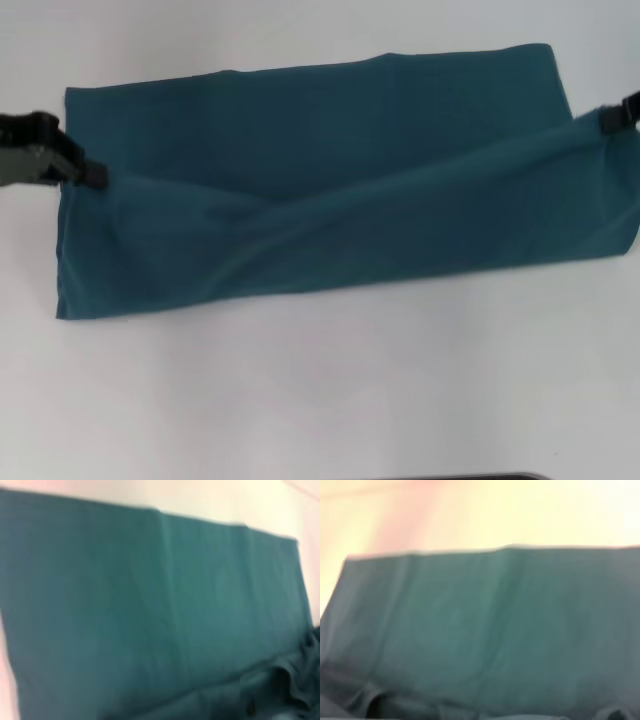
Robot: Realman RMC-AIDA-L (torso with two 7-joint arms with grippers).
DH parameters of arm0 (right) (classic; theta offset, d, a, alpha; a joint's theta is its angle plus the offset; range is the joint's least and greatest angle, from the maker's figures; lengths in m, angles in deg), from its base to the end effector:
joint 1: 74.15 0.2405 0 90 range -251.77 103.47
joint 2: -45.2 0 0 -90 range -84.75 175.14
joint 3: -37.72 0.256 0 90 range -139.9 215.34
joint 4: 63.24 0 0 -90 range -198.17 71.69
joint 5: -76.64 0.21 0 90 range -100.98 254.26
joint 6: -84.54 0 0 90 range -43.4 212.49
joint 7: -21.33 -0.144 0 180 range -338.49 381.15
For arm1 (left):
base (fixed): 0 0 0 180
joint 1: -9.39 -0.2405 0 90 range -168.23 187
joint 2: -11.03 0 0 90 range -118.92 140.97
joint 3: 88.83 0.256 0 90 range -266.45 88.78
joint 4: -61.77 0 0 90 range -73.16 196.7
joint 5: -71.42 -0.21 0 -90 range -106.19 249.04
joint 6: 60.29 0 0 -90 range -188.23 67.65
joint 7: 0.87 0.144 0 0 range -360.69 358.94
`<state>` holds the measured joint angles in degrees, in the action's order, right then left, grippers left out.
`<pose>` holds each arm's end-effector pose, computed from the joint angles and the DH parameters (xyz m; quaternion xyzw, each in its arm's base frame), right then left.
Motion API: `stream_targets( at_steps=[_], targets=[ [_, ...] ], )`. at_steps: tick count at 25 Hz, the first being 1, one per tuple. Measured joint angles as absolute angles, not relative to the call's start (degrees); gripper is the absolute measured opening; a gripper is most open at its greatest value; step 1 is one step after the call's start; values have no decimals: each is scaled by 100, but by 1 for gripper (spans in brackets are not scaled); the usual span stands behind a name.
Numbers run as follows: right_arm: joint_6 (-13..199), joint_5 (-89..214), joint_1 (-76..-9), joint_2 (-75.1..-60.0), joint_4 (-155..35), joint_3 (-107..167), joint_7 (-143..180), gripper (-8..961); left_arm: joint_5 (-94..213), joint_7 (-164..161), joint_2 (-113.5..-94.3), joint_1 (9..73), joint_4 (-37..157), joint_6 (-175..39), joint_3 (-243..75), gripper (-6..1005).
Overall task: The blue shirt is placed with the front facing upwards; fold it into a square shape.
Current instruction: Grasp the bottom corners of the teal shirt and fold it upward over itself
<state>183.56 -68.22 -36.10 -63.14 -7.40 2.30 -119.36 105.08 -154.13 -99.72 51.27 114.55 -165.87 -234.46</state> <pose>0.2751 0.3661 0.1210 -0.8036 0.5722 0.0180 0.1626 -0.2500 0.3599 0.0913 -0.7499 -0.6578 -0.0149 0.0694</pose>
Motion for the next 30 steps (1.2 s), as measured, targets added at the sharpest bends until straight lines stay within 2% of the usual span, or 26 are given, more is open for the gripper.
stream_targets(
  at_steps=[4,10,19,23,27,28,30],
  targets=[
    [17953,-6836,-3597,-6301,-701,260,-12114,100,10480,-15587,-9996,5223,11443,-16133,-23412,43],
    [17409,-6804,-3559,-6330,-685,274,-12222,103,10435,-15763,-10139,5348,11417,-15503,-23384,44],
    [16739,-6600,-3417,-6374,-669,277,-12260,107,10414,-15963,-10155,5514,11420,-15030,-23313,46],
    [16004,-6519,-3420,-6495,-871,97,-12198,109,10400,-15968,-10203,5576,11233,-14586,-23192,47],
    [15458,-6545,-3520,-6644,-1132,-141,-12101,111,10398,-15968,-10375,5557,11180,-14131,-23012,48],
    [15346,-6546,-3548,-6669,-1178,-155,-12091,111,10396,-15966,-10472,5514,11205,-13905,-22982,48],
    [15109,-6547,-3615,-6733,-1246,-165,-12073,112,10396,-15966,-10511,5492,11218,-13807,-22977,49]
  ],
)
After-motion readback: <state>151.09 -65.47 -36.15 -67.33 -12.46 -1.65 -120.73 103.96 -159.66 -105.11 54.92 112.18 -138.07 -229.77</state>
